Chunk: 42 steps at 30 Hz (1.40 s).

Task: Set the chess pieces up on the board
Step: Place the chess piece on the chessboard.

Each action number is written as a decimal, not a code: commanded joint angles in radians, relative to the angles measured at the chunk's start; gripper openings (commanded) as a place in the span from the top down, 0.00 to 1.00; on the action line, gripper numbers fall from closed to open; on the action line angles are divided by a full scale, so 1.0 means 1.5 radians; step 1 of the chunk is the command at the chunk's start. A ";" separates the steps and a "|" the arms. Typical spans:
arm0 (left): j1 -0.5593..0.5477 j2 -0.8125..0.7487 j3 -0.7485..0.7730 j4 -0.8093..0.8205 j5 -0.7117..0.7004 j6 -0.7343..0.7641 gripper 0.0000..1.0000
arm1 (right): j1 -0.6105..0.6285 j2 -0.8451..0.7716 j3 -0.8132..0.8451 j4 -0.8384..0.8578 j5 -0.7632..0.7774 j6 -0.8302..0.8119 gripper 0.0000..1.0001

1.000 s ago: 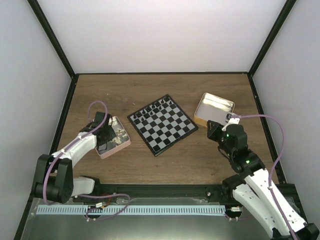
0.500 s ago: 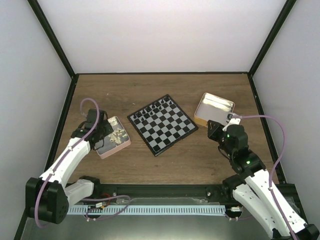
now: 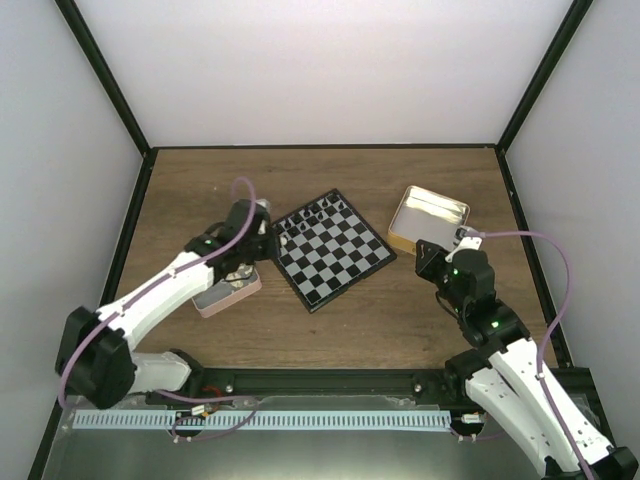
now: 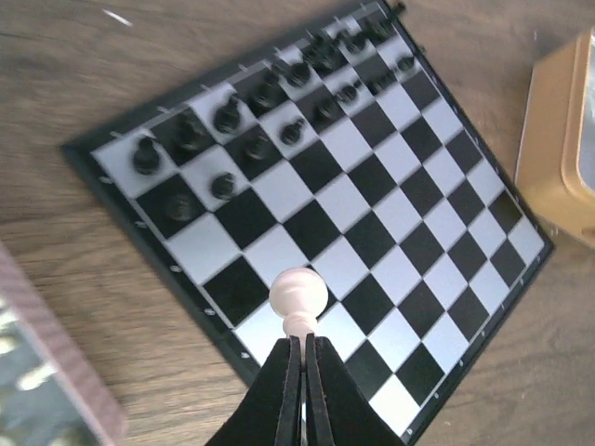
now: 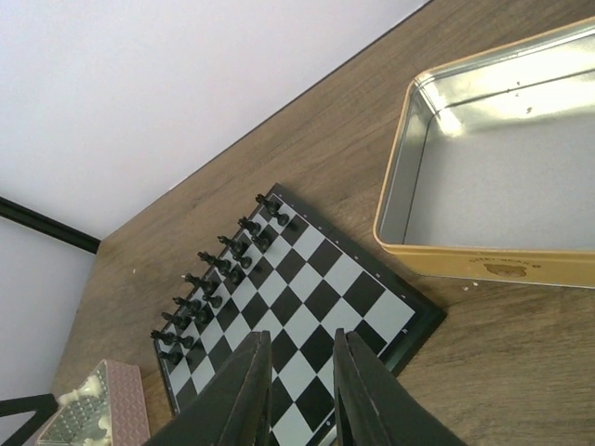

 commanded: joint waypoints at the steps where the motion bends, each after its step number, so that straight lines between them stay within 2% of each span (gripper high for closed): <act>1: -0.067 0.075 0.052 0.004 -0.018 0.025 0.96 | 0.003 -0.001 -0.013 0.008 0.018 0.002 0.80; 8: -0.146 0.210 0.132 -0.037 -0.053 0.053 0.96 | 0.003 -0.002 -0.018 0.006 0.023 -0.001 0.80; 16: -0.206 0.311 0.187 -0.076 -0.042 0.076 0.96 | 0.003 0.000 -0.022 0.006 0.022 0.003 0.80; 31: -0.220 0.367 0.217 -0.089 -0.021 0.076 0.94 | 0.003 -0.009 -0.030 -0.002 0.018 0.015 0.79; 40: -0.221 0.370 0.228 -0.107 -0.041 0.073 0.85 | 0.003 -0.011 -0.033 -0.003 0.016 0.017 0.79; 42: -0.221 0.370 0.229 -0.106 -0.042 0.071 0.79 | 0.003 -0.011 -0.033 -0.003 0.015 0.017 0.79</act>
